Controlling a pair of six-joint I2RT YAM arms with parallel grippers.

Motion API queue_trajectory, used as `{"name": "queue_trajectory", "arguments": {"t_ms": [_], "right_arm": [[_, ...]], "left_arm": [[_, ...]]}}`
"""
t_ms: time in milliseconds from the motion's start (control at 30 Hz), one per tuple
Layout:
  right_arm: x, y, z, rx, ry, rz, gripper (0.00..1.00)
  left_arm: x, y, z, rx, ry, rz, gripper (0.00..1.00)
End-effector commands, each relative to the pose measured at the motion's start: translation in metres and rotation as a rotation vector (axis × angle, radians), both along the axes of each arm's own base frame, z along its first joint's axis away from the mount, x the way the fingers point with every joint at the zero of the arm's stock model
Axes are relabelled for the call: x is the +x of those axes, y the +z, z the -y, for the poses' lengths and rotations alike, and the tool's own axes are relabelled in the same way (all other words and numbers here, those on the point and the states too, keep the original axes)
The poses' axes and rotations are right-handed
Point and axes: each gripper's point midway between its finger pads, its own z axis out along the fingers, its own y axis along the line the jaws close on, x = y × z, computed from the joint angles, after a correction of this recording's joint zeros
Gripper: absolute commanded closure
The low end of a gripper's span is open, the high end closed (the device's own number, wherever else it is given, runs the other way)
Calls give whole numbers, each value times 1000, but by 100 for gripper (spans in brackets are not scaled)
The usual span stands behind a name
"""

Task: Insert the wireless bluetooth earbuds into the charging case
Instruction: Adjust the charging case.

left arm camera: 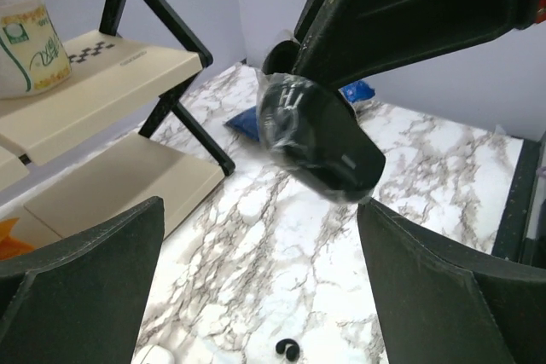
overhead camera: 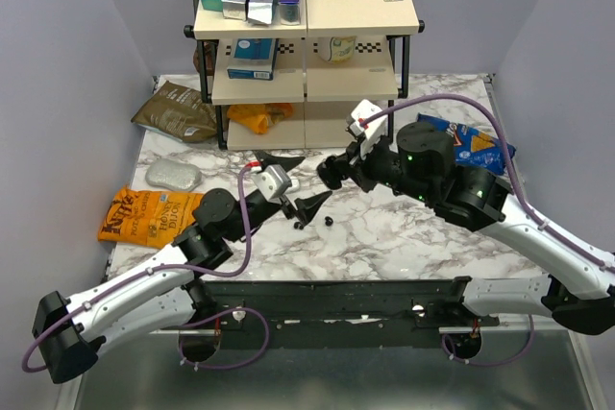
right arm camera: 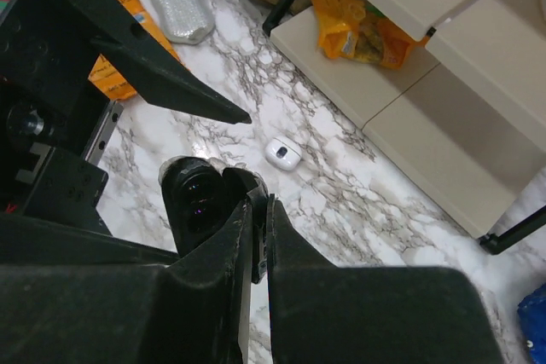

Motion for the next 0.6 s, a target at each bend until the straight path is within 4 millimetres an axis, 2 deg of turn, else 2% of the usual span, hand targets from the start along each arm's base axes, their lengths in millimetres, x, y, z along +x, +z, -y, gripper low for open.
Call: {"name": "queue_trajectory", "arguments": {"t_ms": [0, 167, 233, 567], "right_arm": [[-8, 15, 8, -43, 81, 119, 99], [-18, 18, 8, -94, 151, 187, 99], [-17, 18, 10, -121, 133, 216, 99], [-17, 3, 12, -240, 100, 261, 99]], "left_arm": [[-25, 14, 3, 8, -136, -13, 1], [-43, 3, 17, 99, -301, -62, 1], [-50, 7, 21, 104, -358, -68, 1], [-44, 15, 27, 116, -400, -58, 1]]}}
